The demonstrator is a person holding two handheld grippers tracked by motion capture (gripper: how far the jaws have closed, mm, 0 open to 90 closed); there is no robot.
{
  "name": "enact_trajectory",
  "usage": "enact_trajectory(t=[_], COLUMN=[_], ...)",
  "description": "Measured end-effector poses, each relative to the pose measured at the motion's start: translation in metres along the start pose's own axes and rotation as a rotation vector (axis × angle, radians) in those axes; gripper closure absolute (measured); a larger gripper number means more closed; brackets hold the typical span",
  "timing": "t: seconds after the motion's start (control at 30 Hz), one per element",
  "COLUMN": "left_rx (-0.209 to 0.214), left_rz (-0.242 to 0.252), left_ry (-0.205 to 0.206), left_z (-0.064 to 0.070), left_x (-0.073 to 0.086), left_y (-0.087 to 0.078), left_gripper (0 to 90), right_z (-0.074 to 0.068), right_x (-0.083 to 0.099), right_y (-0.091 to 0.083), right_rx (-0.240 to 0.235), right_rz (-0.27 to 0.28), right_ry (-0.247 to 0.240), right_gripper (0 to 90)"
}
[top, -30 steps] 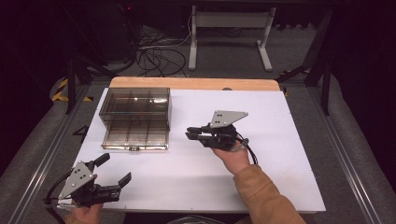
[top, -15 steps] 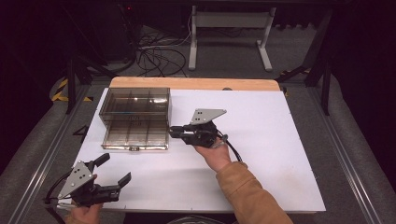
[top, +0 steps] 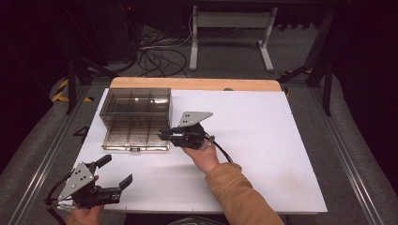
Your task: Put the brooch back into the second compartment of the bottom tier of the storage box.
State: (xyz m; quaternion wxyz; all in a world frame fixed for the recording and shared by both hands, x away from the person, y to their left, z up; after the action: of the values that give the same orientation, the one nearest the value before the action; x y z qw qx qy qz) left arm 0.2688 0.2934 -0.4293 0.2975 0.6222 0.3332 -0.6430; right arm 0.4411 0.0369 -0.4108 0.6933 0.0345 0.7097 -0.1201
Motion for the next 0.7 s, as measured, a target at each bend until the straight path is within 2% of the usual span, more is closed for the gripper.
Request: enact_trajectory(t=[0.57,0.7], left_rx=[0.004,0.011], left_rz=[0.004,-0.009], left_ry=[-0.016,-0.016], left_z=[-0.002,-0.001], left_x=[0.001,0.001], left_y=[0.001,0.002], left_gripper=[3.9,3.9], right_z=[0.000,0.000], right_x=[0.013,0.016], right_y=[0.037,0.045], right_rx=[0.002,0.007], right_rz=[-0.010,-0.010], right_ry=[-0.003,-0.008], right_gripper=[79.1,79.1])
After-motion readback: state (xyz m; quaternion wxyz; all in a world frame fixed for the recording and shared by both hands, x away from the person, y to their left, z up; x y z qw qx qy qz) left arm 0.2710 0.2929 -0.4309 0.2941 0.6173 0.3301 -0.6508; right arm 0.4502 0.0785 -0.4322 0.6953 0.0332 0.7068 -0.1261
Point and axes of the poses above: each handheld gripper's, and its own axes: y roughly forward along the jaws, x roughly out of its underside, z roughly to its right, the point moved 2 cm from there along y, roughly forward along the jaws, and after that the axes turned 11 degrees about z, right-handed, at the moved point
